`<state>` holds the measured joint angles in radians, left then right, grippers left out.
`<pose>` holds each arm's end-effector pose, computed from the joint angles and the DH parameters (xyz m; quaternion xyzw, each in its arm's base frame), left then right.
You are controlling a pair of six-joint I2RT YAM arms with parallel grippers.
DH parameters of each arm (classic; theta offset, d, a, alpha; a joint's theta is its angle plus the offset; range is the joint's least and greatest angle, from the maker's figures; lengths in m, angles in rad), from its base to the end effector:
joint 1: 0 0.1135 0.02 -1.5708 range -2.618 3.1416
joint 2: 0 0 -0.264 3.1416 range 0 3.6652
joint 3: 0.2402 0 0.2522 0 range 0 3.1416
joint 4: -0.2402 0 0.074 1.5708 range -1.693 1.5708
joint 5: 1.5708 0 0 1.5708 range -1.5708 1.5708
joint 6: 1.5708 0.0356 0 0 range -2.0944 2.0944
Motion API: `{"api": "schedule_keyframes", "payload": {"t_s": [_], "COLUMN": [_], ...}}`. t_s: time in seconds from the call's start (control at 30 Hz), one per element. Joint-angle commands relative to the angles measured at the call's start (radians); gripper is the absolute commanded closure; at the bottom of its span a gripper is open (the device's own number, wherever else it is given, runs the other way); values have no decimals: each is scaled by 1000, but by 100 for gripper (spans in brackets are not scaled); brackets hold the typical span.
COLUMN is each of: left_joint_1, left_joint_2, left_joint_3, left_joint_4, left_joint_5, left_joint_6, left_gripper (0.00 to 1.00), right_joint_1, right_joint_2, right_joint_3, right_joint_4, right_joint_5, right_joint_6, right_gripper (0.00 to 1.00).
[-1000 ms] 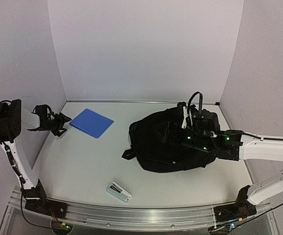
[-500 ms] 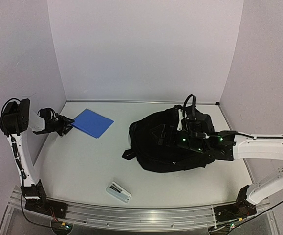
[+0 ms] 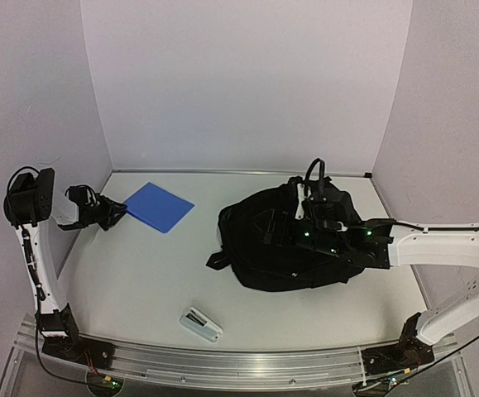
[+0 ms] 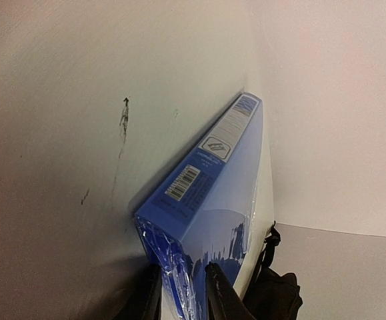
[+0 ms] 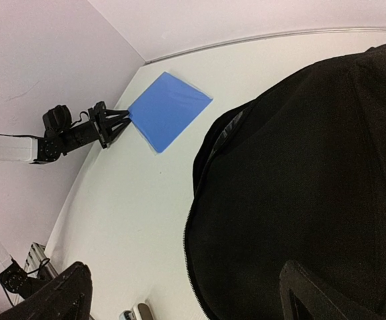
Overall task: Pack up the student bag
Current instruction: Pick up the files from the center of the board.
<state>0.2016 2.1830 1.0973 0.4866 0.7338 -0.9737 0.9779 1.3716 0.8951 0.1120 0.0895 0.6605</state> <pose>0.4182 0.0611 0.0842 -0.3182 0.7798 -0.4580 0.2844 0.1788 0.2596 0.2742 -0.1050 0.8164 0.3889 0.4138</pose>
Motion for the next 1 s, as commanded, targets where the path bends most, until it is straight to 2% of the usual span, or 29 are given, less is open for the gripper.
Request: {"api": "schedule_keyframes", "payload": {"t_s": [0.0,0.27,0.33,0.67,0.77,0.83,0.87,0.97], "left_joint_1": [-1,-4,-3,-19,-23,-24,-24,-23], "left_joint_2": [10,-15,2,77,90,93,89,32], "left_joint_3": [21,23,45,101,125,126,121,78], "left_joint_4": [93,93,53,68,57,70,90,164], "left_joint_5": [23,29,25,33,33,36,37,51], "left_joint_6": [-46,-32,-17,-38,-37,-43,-49,-49], "left_gripper": [77,77,76,75,81,90,98,100], "right_joint_1": [5,4,5,5,5,5,5,5], "right_joint_2": [17,44,55,61,60,57,54,41], "right_joint_3": [45,61,69,80,79,79,79,77], "right_joint_4": [25,25,25,23,22,21,21,20], "right_joint_5": [15,10,8,8,7,11,13,25], "right_joint_6": [-12,-17,-20,-24,-21,-20,-20,-20], "right_gripper": [3,2,2,2,2,2,2,2]}}
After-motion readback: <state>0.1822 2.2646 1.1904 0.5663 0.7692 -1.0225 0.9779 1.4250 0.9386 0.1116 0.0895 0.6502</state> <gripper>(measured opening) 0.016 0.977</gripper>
